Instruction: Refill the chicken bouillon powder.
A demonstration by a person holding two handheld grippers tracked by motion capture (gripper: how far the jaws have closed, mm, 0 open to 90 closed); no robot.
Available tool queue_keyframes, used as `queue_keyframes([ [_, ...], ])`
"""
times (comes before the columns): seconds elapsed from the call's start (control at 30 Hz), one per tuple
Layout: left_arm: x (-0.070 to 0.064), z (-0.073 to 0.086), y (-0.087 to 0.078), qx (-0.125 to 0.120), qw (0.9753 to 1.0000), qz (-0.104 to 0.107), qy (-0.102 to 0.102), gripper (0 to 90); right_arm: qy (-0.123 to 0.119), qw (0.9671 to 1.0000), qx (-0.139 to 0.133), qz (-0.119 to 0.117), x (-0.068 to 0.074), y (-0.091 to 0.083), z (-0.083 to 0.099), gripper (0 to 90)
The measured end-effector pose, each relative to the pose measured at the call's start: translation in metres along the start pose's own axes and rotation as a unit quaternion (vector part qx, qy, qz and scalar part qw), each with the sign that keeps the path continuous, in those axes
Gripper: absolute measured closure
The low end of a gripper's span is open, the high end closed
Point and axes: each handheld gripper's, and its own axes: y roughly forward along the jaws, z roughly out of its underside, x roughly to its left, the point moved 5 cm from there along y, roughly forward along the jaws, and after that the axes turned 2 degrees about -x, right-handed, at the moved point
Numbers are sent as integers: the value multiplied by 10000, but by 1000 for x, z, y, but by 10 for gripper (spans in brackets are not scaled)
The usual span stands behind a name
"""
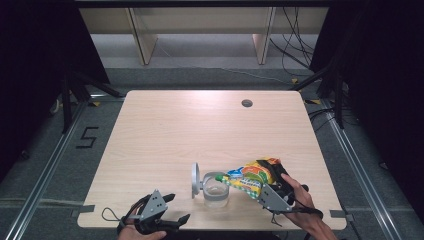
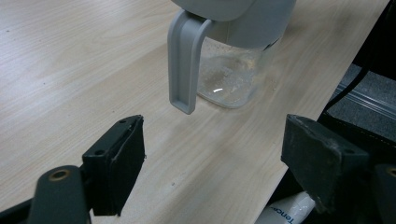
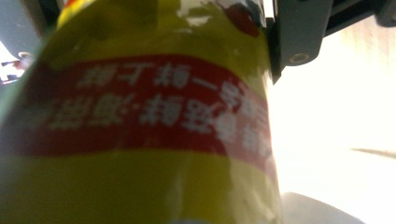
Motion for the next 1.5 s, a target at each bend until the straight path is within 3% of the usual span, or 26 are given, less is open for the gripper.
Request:
queue_keyframes([
  [0.07, -3, -1, 2, -122, 9998, 51, -138, 209, -217, 9998, 0, 12, -2, 0, -1, 359],
  [0.1, 0, 0, 0, 2, 10000, 13, 4, 210, -343, 9994, 38, 67, -3, -1, -2, 359],
  [0.17, 0, 0, 0, 22, 10000, 10, 5, 210, -318, 9993, 155, 131, -1, -2, -1, 359],
  [0.27, 0, 0, 0, 18, 10000, 15, 12, 210, -577, 9978, 262, 197, 0, -3, -2, 359],
  [0.3, 0, 0, 0, 17, 10000, 13, 8, 210, -744, 9964, 333, 235, 0, -4, -2, 360],
  [0.33, -1, 0, 1, -36, 10000, 30, -58, 210, -1247, 9905, 489, 297, -5, -7, -3, 360],
  [0.43, -2, 0, 1, -21, 10000, 28, -82, 210, -1345, 9887, 502, 423, -6, -8, -5, 360],
  [0.47, -1, 0, 1, -19, 10000, 27, -72, 210, -1526, 9862, 452, 456, -7, -7, -7, 361],
  [0.5, -2, 0, 1, -36, 10000, 46, -66, 210, -1875, 9799, 436, 527, -9, -7, -10, 362],
  [0.57, -1, 0, 1, -34, 10000, 52, -4, 210, -2026, 9768, 433, 535, -11, -7, -11, 366],
  [0.6, 0, 0, 1, -16, 9999, 71, 91, 210, -1844, 9804, 505, 480, -8, -8, -9, 367],
  [0.73, 0, -1, 1, -22, 10000, 23, 85, 210, -2267, 9708, 562, 551, -10, -10, -15, 367],
  [0.77, 0, -1, 1, -22, 10000, 22, 82, 210, -2112, 9740, 595, 566, -8, -10, -13, 368],
  [0.8, 0, -1, 1, -20, 10000, 24, 87, 210, -2112, 9740, 595, 566, -8, -10, -13, 368],
  [0.83, 0, 0, 1, -16, 9999, 32, 94, 210, -2160, 9723, 653, 603, -8, -11, -14, 368],
  [0.9, -1, 0, 1, -6, 10000, 42, 31, 209, -2535, 9632, 607, 656, -12, -11, -18, 368],
  [1.0, -2, 0, 1, -13, 10000, 18, -48, 209, -2660, 9584, 762, 706, -12, -11, -17, 368],
  [1.07, -3, 0, 2, -47, 10000, 45, -69, 209, -2950, 9492, 816, 732, -15, -13, -20, 369],
  [1.13, -3, 0, 2, -49, 9999, 40, -84, 209, -3027, 9467, 808, 743, -15, -13, -22, 369],
  [1.2, -3, 0, 2, -42, 10000, 57, -53, 209, -2727, 9553, 824, 794, -11, -13, -19, 381],
  [1.27, -3, 0, 2, -51, 9999, 63, -66, 209, -3214, 9410, 652, 832, -16, -12, -26, 384],
  [1.33, -3, 0, 3, -66, 9999, 62, -73, 209, -3138, 9428, 808, 781, -15, -14, -26, 385],
  [1.37, -3, 0, 3, -68, 9999, 63, -74, 209, -3147, 9428, 610, 919, -15, -12, -27, 385],
  [1.4, -3, 0, 3, -53, 9999, 60, -66, 209, -3308, 9368, 673, 919, -15, -13, -29, 385],
  [1.47, -3, 0, 2, -49, 10000, 53, -64, 209, -3277, 9375, 758, 892, -14, -14, -29, 386],
  [1.5, -3, 0, 2, -43, 10000, 58, -63, 209, -3509, 9290, 683, 954, -15, -13, -32, 387],
])
